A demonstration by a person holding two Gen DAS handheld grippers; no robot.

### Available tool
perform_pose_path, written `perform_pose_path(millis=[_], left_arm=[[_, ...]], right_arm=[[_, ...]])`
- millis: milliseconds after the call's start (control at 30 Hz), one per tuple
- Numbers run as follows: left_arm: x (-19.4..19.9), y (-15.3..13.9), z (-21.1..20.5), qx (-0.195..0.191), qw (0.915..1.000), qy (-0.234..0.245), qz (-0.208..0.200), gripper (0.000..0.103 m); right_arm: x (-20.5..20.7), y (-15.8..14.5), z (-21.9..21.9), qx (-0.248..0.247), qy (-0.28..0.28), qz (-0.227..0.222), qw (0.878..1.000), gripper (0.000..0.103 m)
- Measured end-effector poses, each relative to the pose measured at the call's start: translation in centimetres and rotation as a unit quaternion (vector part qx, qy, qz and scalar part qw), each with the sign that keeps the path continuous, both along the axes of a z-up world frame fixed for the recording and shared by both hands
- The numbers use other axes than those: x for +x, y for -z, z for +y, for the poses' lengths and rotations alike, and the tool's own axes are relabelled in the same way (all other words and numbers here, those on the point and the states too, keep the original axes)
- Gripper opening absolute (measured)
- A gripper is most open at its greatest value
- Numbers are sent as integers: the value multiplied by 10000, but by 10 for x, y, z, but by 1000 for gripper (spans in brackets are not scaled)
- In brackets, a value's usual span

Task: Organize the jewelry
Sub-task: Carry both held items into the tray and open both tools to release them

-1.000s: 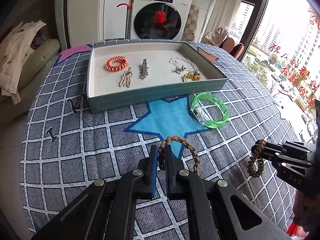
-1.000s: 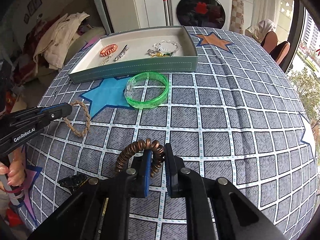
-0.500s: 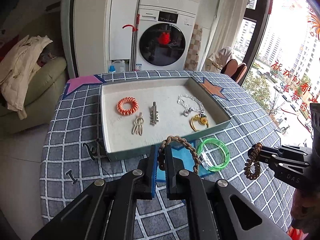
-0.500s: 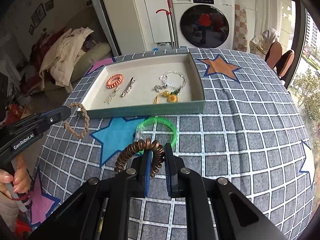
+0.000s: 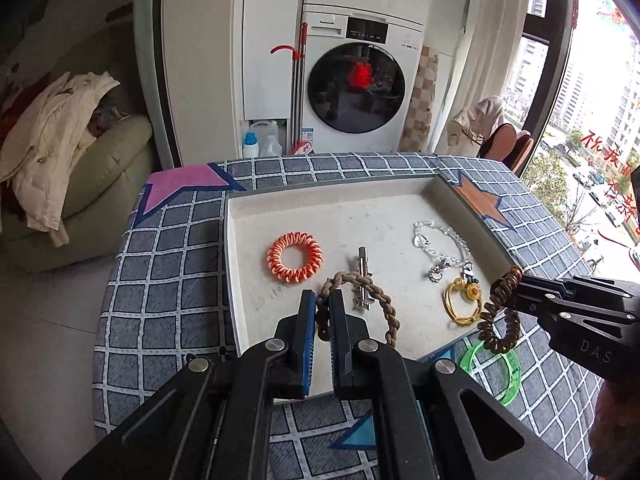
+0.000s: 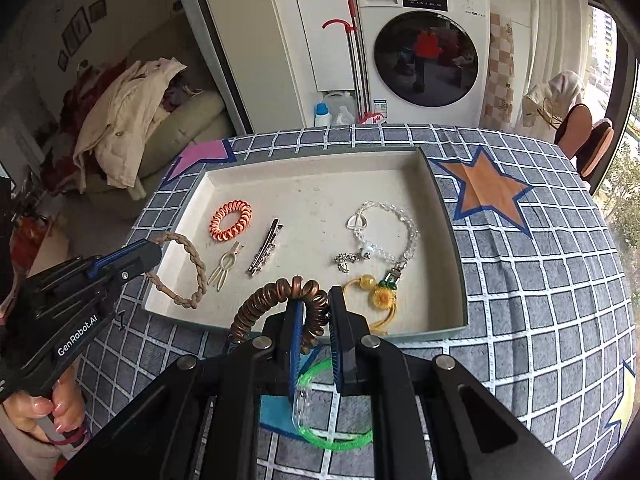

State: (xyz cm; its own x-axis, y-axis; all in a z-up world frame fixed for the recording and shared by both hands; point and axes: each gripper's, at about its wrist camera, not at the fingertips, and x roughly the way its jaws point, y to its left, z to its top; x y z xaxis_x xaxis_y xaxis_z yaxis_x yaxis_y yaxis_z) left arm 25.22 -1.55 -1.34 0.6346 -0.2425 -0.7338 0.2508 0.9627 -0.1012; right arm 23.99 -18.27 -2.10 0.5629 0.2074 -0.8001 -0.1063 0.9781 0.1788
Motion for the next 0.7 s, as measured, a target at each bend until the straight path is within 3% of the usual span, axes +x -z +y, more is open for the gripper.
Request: perform_pose_path(millis=[300,700], left_arm=[[22,29,-10,266,9994,-20,217,26],[39,55,-19,658,9970,-77,389,27]], right_arm=[[37,37,15,-85,-78,367,9993,14],[55,62,2,-758,268,400,9960,15]])
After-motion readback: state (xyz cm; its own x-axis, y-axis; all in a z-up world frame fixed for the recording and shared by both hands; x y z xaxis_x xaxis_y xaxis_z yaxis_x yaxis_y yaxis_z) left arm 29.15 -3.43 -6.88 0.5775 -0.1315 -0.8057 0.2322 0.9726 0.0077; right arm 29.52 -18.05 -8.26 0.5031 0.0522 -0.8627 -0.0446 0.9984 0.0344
